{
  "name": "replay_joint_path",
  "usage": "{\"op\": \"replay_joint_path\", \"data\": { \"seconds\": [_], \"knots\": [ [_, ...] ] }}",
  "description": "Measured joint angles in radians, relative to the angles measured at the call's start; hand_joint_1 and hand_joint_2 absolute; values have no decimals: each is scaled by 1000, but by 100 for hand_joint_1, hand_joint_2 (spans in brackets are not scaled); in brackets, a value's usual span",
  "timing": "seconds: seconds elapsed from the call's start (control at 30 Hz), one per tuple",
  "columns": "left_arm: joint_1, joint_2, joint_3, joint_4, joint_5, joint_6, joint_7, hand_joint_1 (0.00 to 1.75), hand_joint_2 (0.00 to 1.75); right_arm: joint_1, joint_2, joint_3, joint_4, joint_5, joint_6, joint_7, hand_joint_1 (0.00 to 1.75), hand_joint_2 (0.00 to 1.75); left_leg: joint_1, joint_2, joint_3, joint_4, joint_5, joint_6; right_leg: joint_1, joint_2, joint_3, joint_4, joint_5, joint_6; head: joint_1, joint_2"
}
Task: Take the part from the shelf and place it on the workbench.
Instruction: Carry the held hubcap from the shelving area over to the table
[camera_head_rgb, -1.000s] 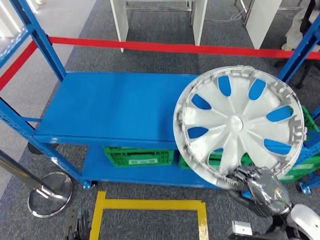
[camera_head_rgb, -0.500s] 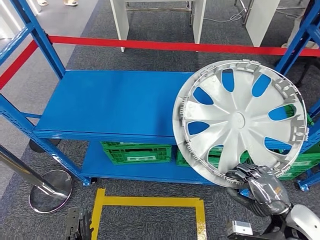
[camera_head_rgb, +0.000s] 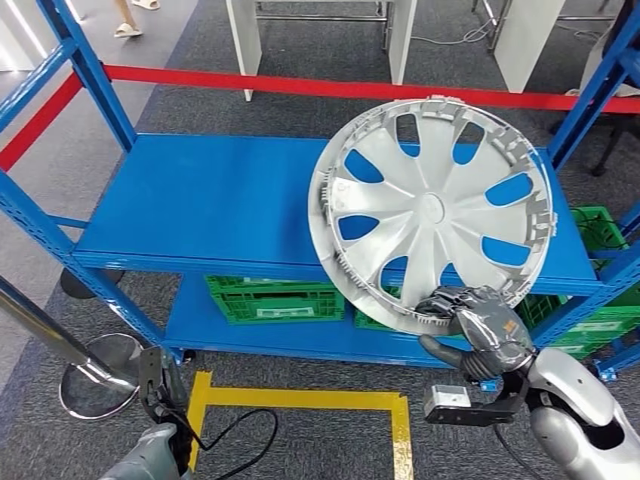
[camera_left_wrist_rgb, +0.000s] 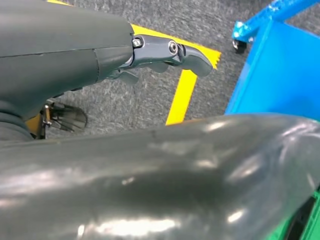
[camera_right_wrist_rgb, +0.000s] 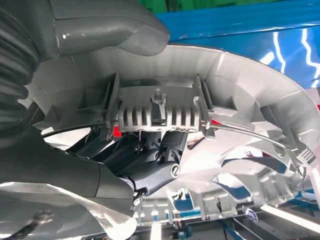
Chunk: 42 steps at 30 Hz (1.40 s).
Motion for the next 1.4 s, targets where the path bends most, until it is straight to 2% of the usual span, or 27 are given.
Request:
{"op": "replay_joint_path", "data": {
  "seconds": [0.07,0.13,0.2,0.27,0.3,0.33,0.37,0.47,0.57,0.63,0.7,0.77,0.8,0.83,0.87,0.9,0.97,1.03,1.1,1.13,1.17,1.2,1.27,1.3,1.33,1.37,1.4],
  "knots": [
    [-3,0,0,-1,1,-1,-3,0,0,-8,2,9,8,-1,-2,1,175,175,-2,0,-12,7,3,-7,1,3,-1,-5,-7,-15,-1,0],
    [-4,1,1,-1,2,-1,-3,0,0,-12,4,19,15,-2,-2,1,175,175,-1,0,-21,25,-12,-16,-1,3,-3,-4,-4,-26,-3,0],
    [-7,1,1,-1,4,0,-4,0,0,-19,5,27,22,-4,-2,1,175,175,2,0,-59,112,-62,-27,-3,1,-3,-6,-3,-36,-6,0],
    [-8,2,1,-1,9,0,-4,0,0,-26,6,33,28,-8,-2,1,175,175,5,0,-119,247,-117,-32,-1,1,-3,-5,-3,-40,-7,0],
    [-7,2,2,-1,12,0,-4,0,0,-30,7,37,32,-10,-2,1,175,175,6,0,-139,288,-125,-32,0,1,-2,-5,-4,-40,-7,0],
    [-7,2,2,-1,14,-2,-5,0,0,-34,8,40,36,-12,-2,1,175,175,6,0,-144,293,-113,-30,1,2,-1,-5,-4,-41,-7,0],
    [-8,3,2,-1,17,-6,-7,0,0,-38,9,44,39,-13,-2,1,175,175,6,-1,-130,258,-83,-25,2,3,0,-5,-4,-41,-7,0],
    [-16,4,2,-1,34,-23,-18,0,0,-61,11,54,48,-11,0,4,175,175,1,-6,-52,78,14,-7,5,6,2,-5,-3,-38,-6,0],
    [-28,3,3,-1,48,-24,-19,0,0,-95,11,63,54,-18,7,15,175,175,-4,-8,-40,32,29,-1,4,7,-6,-9,6,-23,-7,0],
    [-35,1,3,-1,57,-22,-19,0,0,-114,11,71,59,-24,10,18,175,175,0,-6,-36,8,32,6,4,5,-15,-5,-6,-14,-6,0],
    [-40,1,3,-1,66,-19,-21,0,0,-131,11,78,67,-29,11,19,175,175,4,-4,-36,-13,41,18,5,3,-43,61,-64,-11,-1,0],
    [-42,1,4,-1,73,-18,-21,0,0,-144,11,86,77,-31,12,19,175,175,0,-4,-49,-13,52,26,6,3,-85,182,-133,-9,3,0],
    [-41,1,4,-1,76,-18,-21,0,0,-148,11,90,82,-32,12,18,175,175,-2,-4,-57,-11,57,26,6,3,-98,227,-149,-7,3,0],
    [-41,1,4,-1,78,-18,-21,0,0,-152,11,95,87,-33,12,18,175,175,-3,-4,-64,-11,63,26,7,3,-97,242,-147,-7,3,0],
    [-41,1,5,-1,81,-19,-21,0,0,-156,12,99,92,-35,12,17,175,175,-4,-4,-72,-10,69,26,7,3,-77,218,-126,-7,3,0],
    [-41,1,5,-1,83,-19,-21,0,0,-161,12,103,97,-36,12,17,175,175,-4,-4,-79,-8,75,24,8,2,-40,160,-94,-9,3,0],
    [-41,2,5,-1,88,-19,-21,0,0,-174,12,112,106,-39,12,17,175,175,-5,-4,-94,-5,89,17,11,2,40,25,-58,-14,3,0],
    [-41,3,6,-1,91,-21,-21,0,0,-186,12,119,112,-39,12,16,175,175,-4,-4,-102,-4,105,6,17,2,70,-30,-54,-21,4,0],
    [-39,6,6,-1,95,-22,-22,0,0,-194,15,127,118,-40,12,16,175,175,-3,-5,-107,-9,122,-5,18,2,60,-31,-37,-31,6,0],
    [-38,8,6,-1,97,-22,-22,0,0,-200,18,131,121,-39,12,16,175,175,-4,-6,-112,-7,117,-11,16,2,53,-33,-27,-38,7,0],
    [-37,10,7,-1,98,-23,-22,0,0,-204,21,135,124,-40,12,16,175,175,-3,-7,-119,8,92,-18,13,0,43,-36,-15,-46,5,0],
    [-36,13,7,-1,99,-23,-22,0,0,-208,25,139,127,-40,12,16,175,175,-1,-8,-131,45,50,-25,9,-2,32,-39,-3,-53,3,0],
    [-34,15,7,-1,103,-24,-23,0,0,-213,32,147,132,-41,12,16,175,175,6,-7,-154,167,-53,-38,9,-3,7,-38,19,-59,-2,0],
    [-32,17,7,-1,105,-25,-23,0,0,-214,35,151,135,-41,12,16,175,175,9,-7,-161,228,-84,-42,9,-4,-6,-37,29,-59,-2,0],
    [-31,18,7,-1,106,-25,-23,0,0,-215,37,155,138,-42,12,16,175,175,12,-6,-157,268,-93,-45,9,-4,-19,-35,38,-58,-2,0],
    [-30,19,7,-1,106,-25,-23,0,0,-215,39,159,141,-43,12,16,175,175,14,-6,-139,275,-82,-47,9,-4,-33,-32,47,-57,-2,0],
    [-30,20,7,-1,106,-25,-24,0,0,-215,39,163,143,-43,12,16,175,175,16,-6,-105,246,-59,-47,9,-5,-46,-30,55,-55,-2,0]
  ]
}}
